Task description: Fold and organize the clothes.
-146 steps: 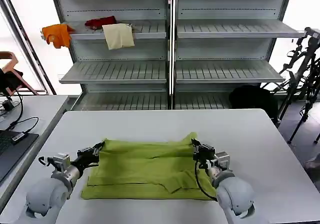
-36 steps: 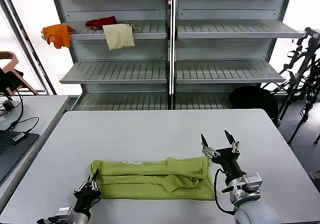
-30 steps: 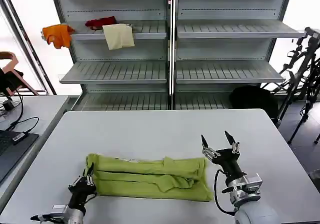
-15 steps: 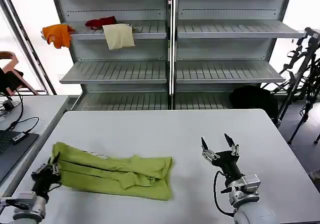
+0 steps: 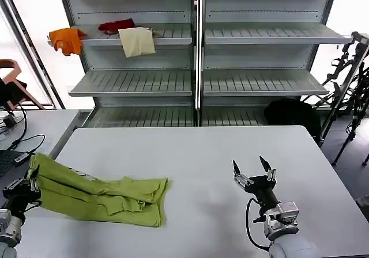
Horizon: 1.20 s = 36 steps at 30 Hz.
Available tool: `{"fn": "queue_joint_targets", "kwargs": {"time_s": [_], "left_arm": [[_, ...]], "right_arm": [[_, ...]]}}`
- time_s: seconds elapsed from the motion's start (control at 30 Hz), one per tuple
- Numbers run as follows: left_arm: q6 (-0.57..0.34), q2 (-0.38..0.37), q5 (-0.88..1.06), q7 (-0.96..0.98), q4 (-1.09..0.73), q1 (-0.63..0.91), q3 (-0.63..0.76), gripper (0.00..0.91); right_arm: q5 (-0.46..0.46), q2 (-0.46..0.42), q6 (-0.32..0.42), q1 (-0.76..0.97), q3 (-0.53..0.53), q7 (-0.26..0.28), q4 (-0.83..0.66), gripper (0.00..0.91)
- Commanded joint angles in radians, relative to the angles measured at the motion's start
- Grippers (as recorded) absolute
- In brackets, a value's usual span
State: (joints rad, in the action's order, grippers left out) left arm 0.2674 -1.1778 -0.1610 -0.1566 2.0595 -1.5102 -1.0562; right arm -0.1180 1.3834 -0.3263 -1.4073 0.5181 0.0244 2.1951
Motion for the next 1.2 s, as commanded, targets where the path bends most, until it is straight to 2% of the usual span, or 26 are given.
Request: {"fn": "queue_joint_targets", "kwargs": {"time_s": [0.03, 0.23, 0.37, 0.43, 0.63, 1.2], "left_arm": [[0.068, -0.113, -0.184, 0.001, 0.264, -0.068, 0.256, 0.000], [0.095, -0.147, -0.154, 0.031, 0.274, -0.062, 0.461, 0.000], [0.097, -0.148, -0.081, 0.040, 0.247, -0.050, 0.524, 0.010], [0.127, -0.144, -0.064, 0.060, 0.222, -0.041, 0.553, 0.010], [0.182, -0.146, -0.067, 0.101, 0.173, -0.021, 0.607, 0.010], [0.198, -0.148, -0.044, 0.169, 0.099, 0.005, 0.682, 0.020]], "right_arm": [[0.009, 0.001, 0.000, -0.011, 0.006, -0.004, 0.001, 0.907], [0.010, 0.001, 0.001, -0.023, 0.018, -0.004, 0.004, 0.907], [0.010, 0.001, 0.002, -0.026, 0.025, -0.002, 0.004, 0.907], [0.011, 0.000, 0.002, -0.026, 0.026, -0.002, 0.002, 0.907], [0.010, -0.004, -0.001, -0.020, 0.027, -0.001, -0.002, 0.907], [0.016, -0.006, -0.008, -0.002, 0.018, 0.001, -0.019, 0.907]]}}
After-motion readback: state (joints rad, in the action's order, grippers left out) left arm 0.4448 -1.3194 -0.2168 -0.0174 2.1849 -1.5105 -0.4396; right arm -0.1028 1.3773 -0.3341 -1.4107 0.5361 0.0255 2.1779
